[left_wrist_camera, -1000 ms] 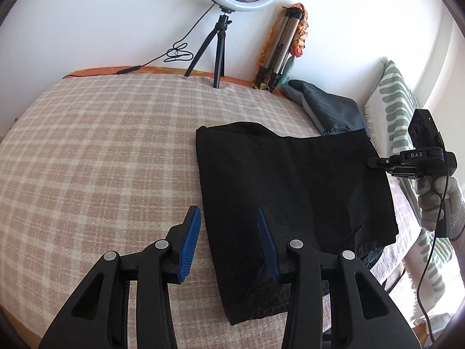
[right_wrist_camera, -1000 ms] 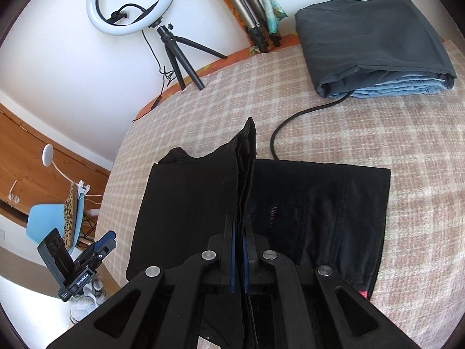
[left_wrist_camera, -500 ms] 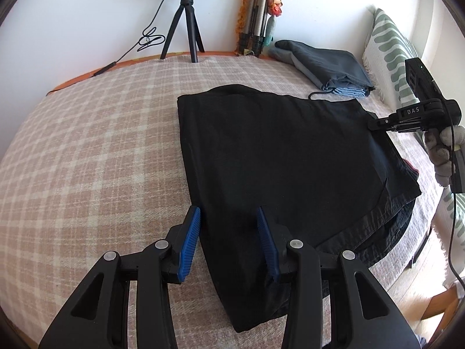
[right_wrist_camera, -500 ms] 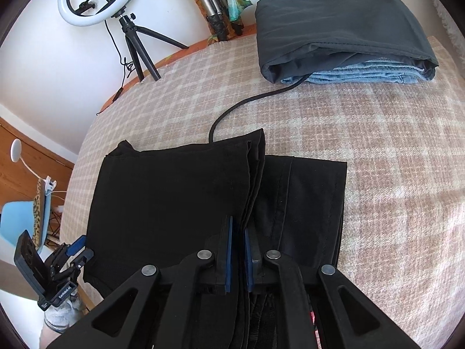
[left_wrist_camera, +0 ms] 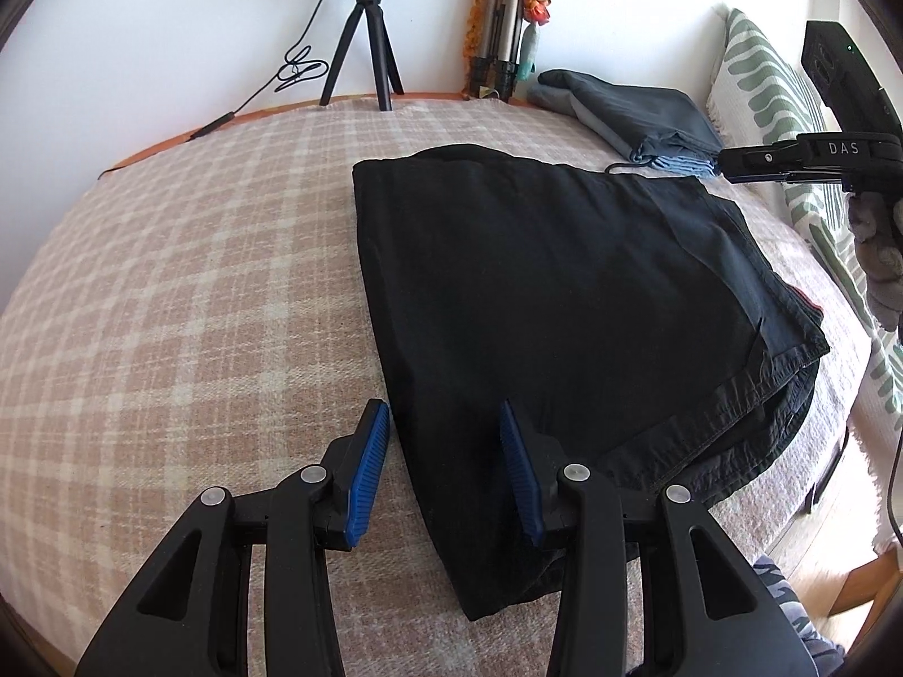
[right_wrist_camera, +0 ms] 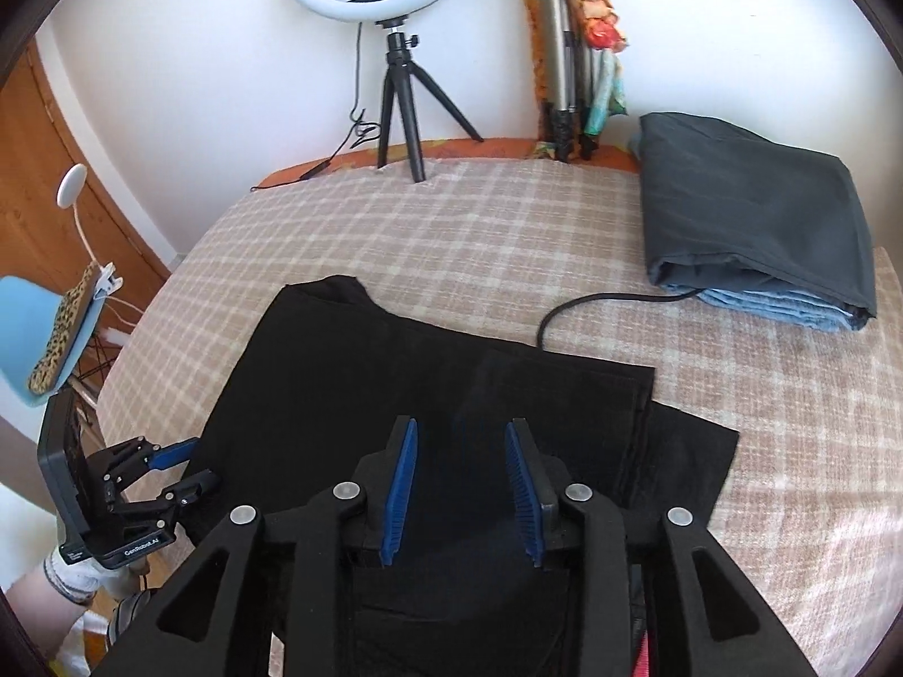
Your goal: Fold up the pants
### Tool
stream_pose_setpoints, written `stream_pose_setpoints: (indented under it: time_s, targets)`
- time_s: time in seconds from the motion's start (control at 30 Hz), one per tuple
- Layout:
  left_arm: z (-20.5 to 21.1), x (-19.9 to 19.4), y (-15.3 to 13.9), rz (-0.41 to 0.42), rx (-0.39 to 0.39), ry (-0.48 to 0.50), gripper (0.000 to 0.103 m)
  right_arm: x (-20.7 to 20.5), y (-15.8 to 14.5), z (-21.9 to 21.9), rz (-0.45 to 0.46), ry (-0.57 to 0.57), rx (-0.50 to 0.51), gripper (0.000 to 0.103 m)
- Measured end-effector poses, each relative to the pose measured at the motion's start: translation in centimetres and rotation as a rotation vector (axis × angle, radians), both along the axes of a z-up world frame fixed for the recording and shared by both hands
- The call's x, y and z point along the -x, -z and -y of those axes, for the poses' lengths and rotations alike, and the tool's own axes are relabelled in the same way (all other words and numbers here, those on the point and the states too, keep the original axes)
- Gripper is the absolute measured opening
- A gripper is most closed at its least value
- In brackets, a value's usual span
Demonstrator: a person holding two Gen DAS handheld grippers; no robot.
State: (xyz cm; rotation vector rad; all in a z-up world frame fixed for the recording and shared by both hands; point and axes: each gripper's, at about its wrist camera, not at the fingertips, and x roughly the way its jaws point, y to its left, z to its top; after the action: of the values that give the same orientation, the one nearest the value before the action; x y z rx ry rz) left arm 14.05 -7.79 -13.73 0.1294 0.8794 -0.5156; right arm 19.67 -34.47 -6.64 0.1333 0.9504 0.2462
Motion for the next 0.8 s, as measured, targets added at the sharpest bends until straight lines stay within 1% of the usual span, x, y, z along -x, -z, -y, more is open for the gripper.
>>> stream_pose_setpoints:
  time_s: [0.1, 0.17, 0.33, 0.43, 0.53, 0.67, 0.73, 0.8]
  targets:
    - [-0.5, 0.5, 0.0, -0.013, 0.012, -0.017, 0.044, -0.9, 0.4, -4.1, -0.009, -0.085, 0.006, 0.037]
    - [-1.0, 0.8, -0.1, -0.029, 0.035, -0.029, 0.044, -1.6, 0.6, -6.6, -0.023, -0.131, -0.005, 0.038]
    - [-2.1, 1.0, 0.0, -0.064, 0.099, -0.060, 0.044, -3.5, 1.1, -11.3, -0.054, -0.193, -0.019, 0.039]
    - [-2.6, 1.2, 0.0, -0.085, 0.141, -0.077, 0.044, -4.9, 1.6, -13.3, -0.084, -0.205, -0.022, 0.040]
    - [-3.0, 1.1, 0.1, -0.116, 0.194, -0.090, 0.045, -6.5, 2.3, -14.9, -0.134, -0.206, -0.023, 0.040]
    - [-3.2, 0.8, 0.3, -0.165, 0.278, -0.083, 0.045, -8.6, 3.2, -16.9, -0.201, -0.195, 0.000, 0.040]
    - [-3.3, 0.6, 0.5, -0.189, 0.326, -0.084, 0.042, -9.5, 3.6, -17.7, -0.231, -0.193, 0.005, 0.040]
    - [-3.4, 0.5, 0.5, -0.198, 0.355, -0.084, 0.042, -10.3, 4.0, -18.7, -0.258, -0.193, 0.019, 0.041]
